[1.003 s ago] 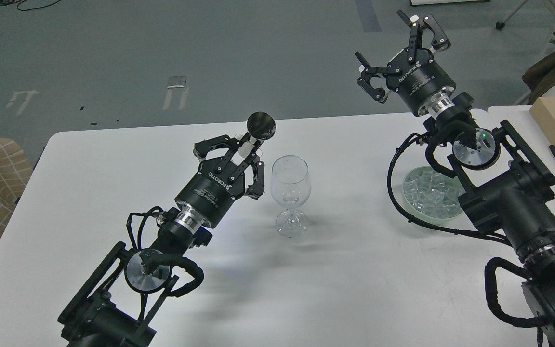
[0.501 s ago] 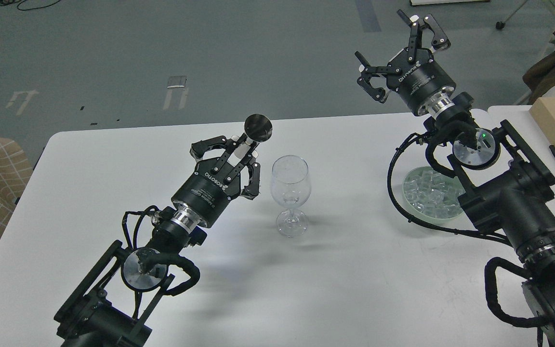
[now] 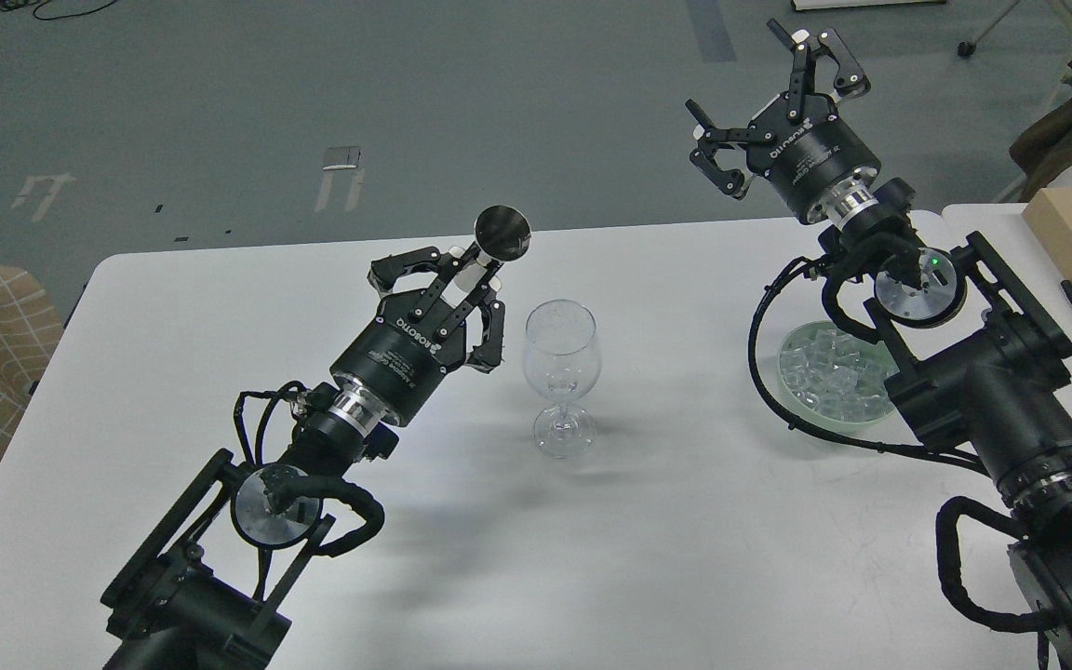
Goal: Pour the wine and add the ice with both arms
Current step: 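Raise the jigger above the wine glass rim with the left gripper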
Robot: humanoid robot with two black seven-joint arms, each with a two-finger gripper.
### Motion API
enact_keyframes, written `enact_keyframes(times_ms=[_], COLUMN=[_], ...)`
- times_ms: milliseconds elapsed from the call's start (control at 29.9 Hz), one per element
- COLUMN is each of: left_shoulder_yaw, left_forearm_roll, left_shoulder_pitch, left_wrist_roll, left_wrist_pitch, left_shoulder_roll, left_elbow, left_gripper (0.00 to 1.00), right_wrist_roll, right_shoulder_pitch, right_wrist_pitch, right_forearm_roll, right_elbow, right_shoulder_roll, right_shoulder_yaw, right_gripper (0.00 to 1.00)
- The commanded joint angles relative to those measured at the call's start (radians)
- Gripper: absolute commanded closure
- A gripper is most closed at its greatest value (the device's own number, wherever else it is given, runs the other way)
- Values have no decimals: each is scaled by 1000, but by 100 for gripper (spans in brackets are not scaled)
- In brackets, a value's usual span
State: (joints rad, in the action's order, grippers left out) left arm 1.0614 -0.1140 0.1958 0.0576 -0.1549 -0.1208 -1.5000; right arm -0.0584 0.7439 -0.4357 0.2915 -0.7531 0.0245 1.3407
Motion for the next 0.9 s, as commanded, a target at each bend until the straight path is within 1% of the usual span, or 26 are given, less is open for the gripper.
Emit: enact_keyframes(times_ms=[0, 134, 301, 869], left_shoulder_yaw=[-1, -4, -43, -49], left_forearm_roll=[-1, -6, -26, -59], left_shoulder_pitch=[7, 13, 31, 71], left_wrist_roll=[1, 1, 1, 1], left_wrist_pitch=[0, 0, 0, 0], left_shoulder_roll=[-5, -17, -33, -36], left_elbow=[0, 0, 0, 0], left_gripper=[99, 99, 99, 99], right_wrist_roll=[0, 0, 0, 0], right_shoulder_pitch=[0, 0, 0, 0], right_wrist_pitch=[0, 0, 0, 0], right_forearm_roll=[0, 0, 0, 0], right_elbow=[0, 0, 0, 0], right_shoulder_roll=[2, 2, 0, 2], right_shoulder_yaw=[0, 0, 0, 0], right_gripper=[0, 0, 0, 0])
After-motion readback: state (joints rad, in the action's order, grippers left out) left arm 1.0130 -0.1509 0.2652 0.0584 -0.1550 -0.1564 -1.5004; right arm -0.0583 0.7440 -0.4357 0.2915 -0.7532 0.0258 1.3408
